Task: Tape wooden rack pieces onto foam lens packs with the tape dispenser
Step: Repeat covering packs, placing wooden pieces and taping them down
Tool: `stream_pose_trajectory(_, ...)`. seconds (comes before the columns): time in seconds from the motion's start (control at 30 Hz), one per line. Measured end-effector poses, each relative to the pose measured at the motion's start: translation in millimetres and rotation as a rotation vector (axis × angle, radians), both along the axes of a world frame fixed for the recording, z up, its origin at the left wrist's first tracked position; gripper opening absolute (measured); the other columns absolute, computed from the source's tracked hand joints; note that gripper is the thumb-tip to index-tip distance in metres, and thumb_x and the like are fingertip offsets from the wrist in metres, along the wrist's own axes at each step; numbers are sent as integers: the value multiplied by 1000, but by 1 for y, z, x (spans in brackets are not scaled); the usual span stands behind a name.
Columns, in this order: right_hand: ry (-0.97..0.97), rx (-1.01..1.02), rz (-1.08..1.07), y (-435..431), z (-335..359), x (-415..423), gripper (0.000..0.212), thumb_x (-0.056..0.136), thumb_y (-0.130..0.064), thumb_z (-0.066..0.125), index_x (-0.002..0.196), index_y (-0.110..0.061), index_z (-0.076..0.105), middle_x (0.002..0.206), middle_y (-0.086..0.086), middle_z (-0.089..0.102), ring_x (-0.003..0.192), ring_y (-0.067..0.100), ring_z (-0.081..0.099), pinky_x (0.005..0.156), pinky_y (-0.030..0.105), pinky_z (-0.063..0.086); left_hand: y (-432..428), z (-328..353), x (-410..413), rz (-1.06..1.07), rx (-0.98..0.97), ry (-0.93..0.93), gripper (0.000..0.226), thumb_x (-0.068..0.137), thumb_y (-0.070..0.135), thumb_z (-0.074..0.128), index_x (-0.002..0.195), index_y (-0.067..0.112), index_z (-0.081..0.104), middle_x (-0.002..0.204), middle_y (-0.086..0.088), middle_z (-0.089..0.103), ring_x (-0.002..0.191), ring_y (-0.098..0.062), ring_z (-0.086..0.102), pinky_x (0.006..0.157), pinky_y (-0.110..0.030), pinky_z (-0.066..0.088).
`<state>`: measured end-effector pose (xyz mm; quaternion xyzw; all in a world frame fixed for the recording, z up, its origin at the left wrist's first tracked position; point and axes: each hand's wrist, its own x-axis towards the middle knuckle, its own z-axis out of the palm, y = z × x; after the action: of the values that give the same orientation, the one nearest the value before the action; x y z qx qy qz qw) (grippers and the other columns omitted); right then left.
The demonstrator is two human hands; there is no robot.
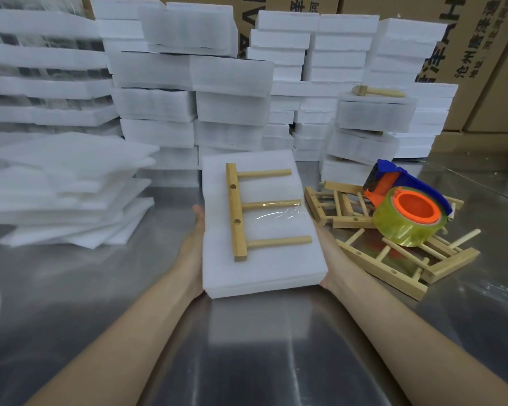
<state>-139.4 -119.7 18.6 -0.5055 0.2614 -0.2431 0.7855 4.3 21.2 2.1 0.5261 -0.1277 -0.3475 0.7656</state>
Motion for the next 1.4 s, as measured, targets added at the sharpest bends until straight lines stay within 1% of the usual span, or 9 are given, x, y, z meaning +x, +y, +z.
stream_pose_trajectory(0.13, -6, 4, 11, -8, 4, 1, 68, 103, -34, 44, 43, -19, 71, 52, 1, 67, 47, 12, 66, 42, 20, 49, 0, 10, -6, -131, -87, -24, 68, 82, 75, 36, 71, 23, 78, 76, -2, 75, 66, -15, 73, 46, -23, 53)
stream_pose_trajectory(0.33, 63, 26, 102, -6, 7, 1, 75, 71, -81, 48, 117, -25, 65, 108, 9, 73, 98, 28, 71, 74, 40, 59, 1, 11, -7, -188, -74, -58, 65, 75, 80, 40, 88, 29, 78, 101, -4, 75, 88, -17, 73, 56, -26, 56)
stream_pose_trajectory(0.6, -44, 48, -1, -10, -2, 1, 53, 96, -54, 46, 69, -23, 80, 77, 3, 76, 69, 18, 74, 51, 26, 55, 0, 18, -5, -327, -17, -29, 75, 57, 87, 37, 97, 37, 76, 106, 0, 74, 94, -15, 71, 61, -25, 57)
stream_pose_trajectory(0.7, -124, 81, 98, -10, 0, -1, 53, 94, -62, 42, 92, -24, 80, 106, 7, 74, 96, 24, 71, 69, 34, 58, -2, 15, -5, -362, -21, -20, 88, 51, 86, 48, 122, 35, 62, 113, 1, 72, 99, -15, 70, 63, -26, 57)
stream_pose_trajectory(0.87, -217, 115, 195, -11, 4, -2, 57, 90, -58, 50, 129, -18, 62, 131, 12, 61, 122, 33, 57, 104, 51, 43, -1, 12, 1, -225, -29, 34, 66, 63, 80, 50, 97, 30, 76, 102, 1, 75, 89, -15, 72, 58, -26, 57)
stream_pose_trajectory(1.03, -258, 0, 85, -3, 20, -5, 38, 95, -30, 52, 131, -17, 60, 127, 9, 64, 115, 25, 63, 96, 43, 52, -1, 8, -1, -85, -91, 94, 45, 96, 55, 40, 84, 20, 66, 76, 1, 73, 64, -17, 71, 47, -24, 52)
stream_pose_trajectory(1.1, -296, -249, -74, 3, 28, -5, 48, 91, -32, 57, 138, -25, 49, 128, -4, 62, 110, 5, 63, 94, 32, 53, -3, 6, 0, -75, -143, 75, 33, 101, 41, 41, 89, 21, 65, 73, 2, 74, 60, -14, 70, 45, -23, 52)
stream_pose_trajectory(1.27, -35, -1947, -177, 3, 34, -17, 73, 73, -57, 70, 135, -29, 45, 146, 2, 37, 140, 20, 30, 119, 45, 19, -3, 1, -3, 6, -164, 135, 32, 105, 27, 31, 115, 11, 56, 43, 3, 62, 37, -6, 60, 32, -18, 45)
stream_pose_trajectory(1.4, 177, -2078, -198, 1, 29, -12, 80, 66, -27, 79, 136, -26, 41, 151, 6, 29, 144, 28, 20, 115, 55, 26, -7, 8, 0, -115, -258, 146, 43, 100, 30, 40, 130, 5, 58, 90, -11, 75, 83, -21, 73, 73, -33, 59)
